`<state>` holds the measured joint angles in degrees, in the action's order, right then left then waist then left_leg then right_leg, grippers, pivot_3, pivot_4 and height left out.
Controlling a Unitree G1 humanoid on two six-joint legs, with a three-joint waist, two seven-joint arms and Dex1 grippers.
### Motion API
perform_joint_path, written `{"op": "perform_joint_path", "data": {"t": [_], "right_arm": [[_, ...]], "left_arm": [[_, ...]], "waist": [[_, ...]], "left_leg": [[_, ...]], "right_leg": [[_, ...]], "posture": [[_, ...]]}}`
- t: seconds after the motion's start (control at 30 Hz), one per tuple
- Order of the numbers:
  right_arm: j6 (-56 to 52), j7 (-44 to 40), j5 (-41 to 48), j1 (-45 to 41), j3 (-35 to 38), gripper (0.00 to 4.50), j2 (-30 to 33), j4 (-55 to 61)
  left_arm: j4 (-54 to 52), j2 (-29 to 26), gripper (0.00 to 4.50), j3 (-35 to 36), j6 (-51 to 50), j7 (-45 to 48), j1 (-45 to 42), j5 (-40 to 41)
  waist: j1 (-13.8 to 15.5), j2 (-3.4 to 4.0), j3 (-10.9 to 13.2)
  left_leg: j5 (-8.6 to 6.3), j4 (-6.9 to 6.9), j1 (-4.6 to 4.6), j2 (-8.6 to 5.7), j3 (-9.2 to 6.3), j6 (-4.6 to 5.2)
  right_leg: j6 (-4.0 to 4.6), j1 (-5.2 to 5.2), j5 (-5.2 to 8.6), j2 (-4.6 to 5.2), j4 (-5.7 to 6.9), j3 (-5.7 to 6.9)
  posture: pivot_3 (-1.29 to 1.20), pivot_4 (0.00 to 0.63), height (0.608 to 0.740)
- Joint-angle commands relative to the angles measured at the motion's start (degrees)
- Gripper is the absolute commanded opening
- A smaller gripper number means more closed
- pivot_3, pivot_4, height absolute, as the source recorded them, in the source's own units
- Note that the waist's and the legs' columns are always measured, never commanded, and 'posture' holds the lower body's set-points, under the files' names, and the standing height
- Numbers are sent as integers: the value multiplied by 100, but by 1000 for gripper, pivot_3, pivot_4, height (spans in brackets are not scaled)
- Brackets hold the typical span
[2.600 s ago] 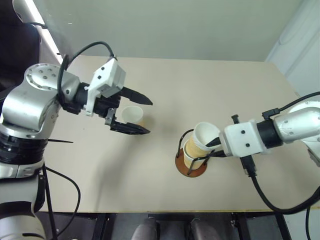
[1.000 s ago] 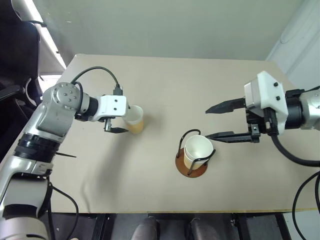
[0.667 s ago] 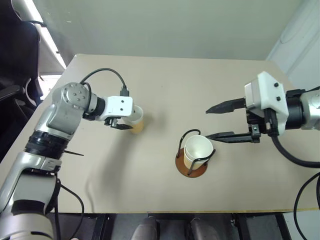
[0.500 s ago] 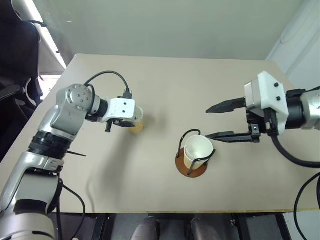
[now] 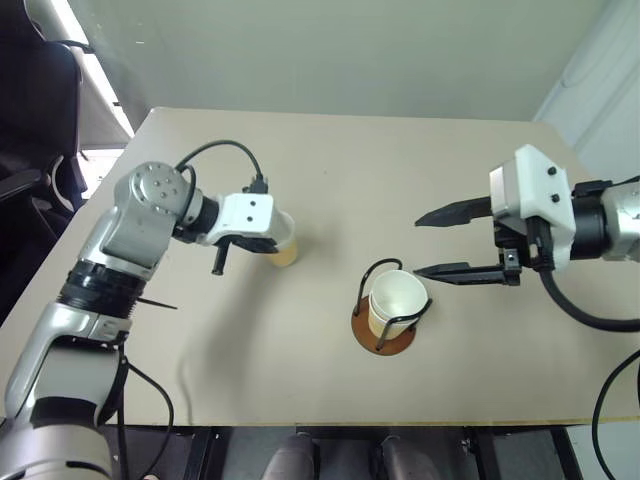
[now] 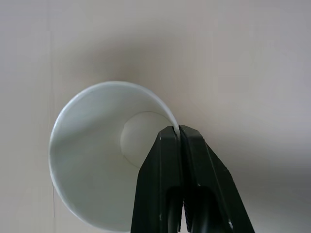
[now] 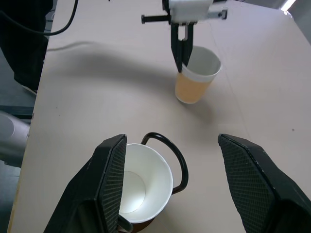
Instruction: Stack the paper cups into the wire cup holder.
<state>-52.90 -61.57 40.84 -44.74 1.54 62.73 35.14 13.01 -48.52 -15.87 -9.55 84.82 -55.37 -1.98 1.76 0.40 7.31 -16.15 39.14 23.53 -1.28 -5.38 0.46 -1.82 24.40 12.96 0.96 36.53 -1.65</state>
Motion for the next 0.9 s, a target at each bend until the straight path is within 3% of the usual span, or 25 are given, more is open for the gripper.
{"op": "perform_joint_path", "data": {"t": [0.03,0.47,0.7,0.9], "right_arm": [[42,-30,77,41,226,3050,157,29],[360,79,-373,1186,703,3050,792,-89],[268,243,-326,1677,1189,3050,866,105],[208,122,-257,2211,1847,3050,1039,260]], "left_arm": [[-503,-24,66,383,-495,178,-359,511],[-1749,159,66,921,-1890,316,-1478,2203],[-1748,438,66,905,-2256,503,-1874,2940],[-1580,650,66,655,-2297,713,-1933,3114]], "waist": [[2,0,0],[11,0,0],[8,0,0],[25,0,0]], "left_leg": [[0,0,0,0,0,0],[0,2,2,1,1,0],[0,3,0,1,3,1],[0,5,-1,0,3,1]], "right_leg": [[0,0,0,0,0,1],[-4,-3,-2,1,-5,1],[-6,-4,-3,2,0,0],[-8,-8,-5,2,-2,0]], "posture": [[0,150,740],[0,150,740],[0,150,740],[0,150,740]]}}
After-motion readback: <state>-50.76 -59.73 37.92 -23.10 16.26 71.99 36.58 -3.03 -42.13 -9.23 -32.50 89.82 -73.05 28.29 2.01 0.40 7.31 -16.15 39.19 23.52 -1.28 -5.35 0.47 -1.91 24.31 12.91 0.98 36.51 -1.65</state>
